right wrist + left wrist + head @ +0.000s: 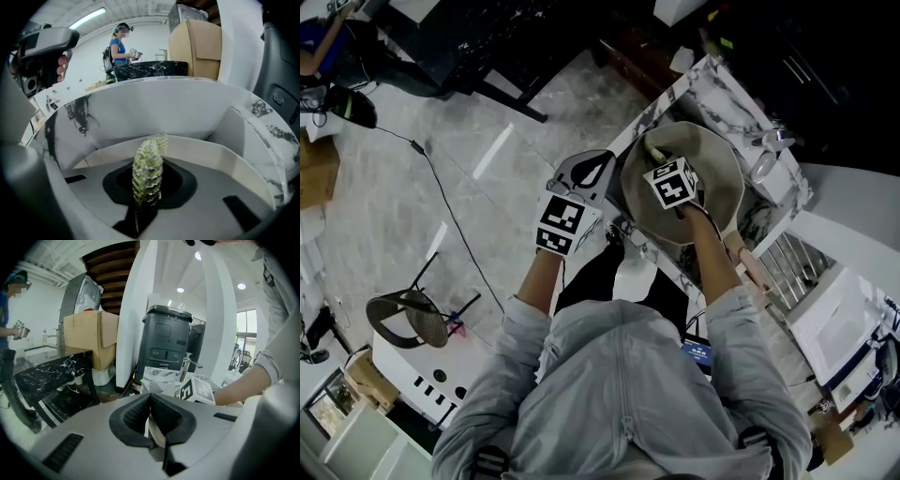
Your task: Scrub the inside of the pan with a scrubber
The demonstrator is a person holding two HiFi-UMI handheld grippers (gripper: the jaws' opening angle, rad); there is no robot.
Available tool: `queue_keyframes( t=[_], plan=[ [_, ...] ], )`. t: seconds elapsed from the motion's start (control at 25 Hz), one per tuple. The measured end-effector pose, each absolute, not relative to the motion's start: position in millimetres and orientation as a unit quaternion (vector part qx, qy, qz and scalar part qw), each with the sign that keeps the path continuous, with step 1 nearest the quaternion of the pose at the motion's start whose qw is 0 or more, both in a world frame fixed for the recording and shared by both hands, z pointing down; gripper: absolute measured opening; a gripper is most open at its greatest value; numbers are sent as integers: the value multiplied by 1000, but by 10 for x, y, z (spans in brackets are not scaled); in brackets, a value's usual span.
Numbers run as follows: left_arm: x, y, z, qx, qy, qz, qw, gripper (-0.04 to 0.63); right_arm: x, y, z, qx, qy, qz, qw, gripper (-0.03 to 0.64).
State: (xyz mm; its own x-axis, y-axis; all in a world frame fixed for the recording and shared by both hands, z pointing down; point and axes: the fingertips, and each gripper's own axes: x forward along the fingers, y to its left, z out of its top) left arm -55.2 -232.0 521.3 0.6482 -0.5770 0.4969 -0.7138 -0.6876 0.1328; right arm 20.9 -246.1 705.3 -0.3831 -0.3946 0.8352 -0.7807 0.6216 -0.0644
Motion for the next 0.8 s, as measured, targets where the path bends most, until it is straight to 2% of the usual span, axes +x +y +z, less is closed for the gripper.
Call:
queue_keyframes(
  t=[0.36,0.8],
  plan=[
    [-605,-2178,5219,891,-366,213,166,23,-104,-2029,7093,207,-839,239,442,83],
    [-609,-2155,5104,893,-363,213,157,23,-276,-1582,6957,90,-859,240,444,84]
  ],
)
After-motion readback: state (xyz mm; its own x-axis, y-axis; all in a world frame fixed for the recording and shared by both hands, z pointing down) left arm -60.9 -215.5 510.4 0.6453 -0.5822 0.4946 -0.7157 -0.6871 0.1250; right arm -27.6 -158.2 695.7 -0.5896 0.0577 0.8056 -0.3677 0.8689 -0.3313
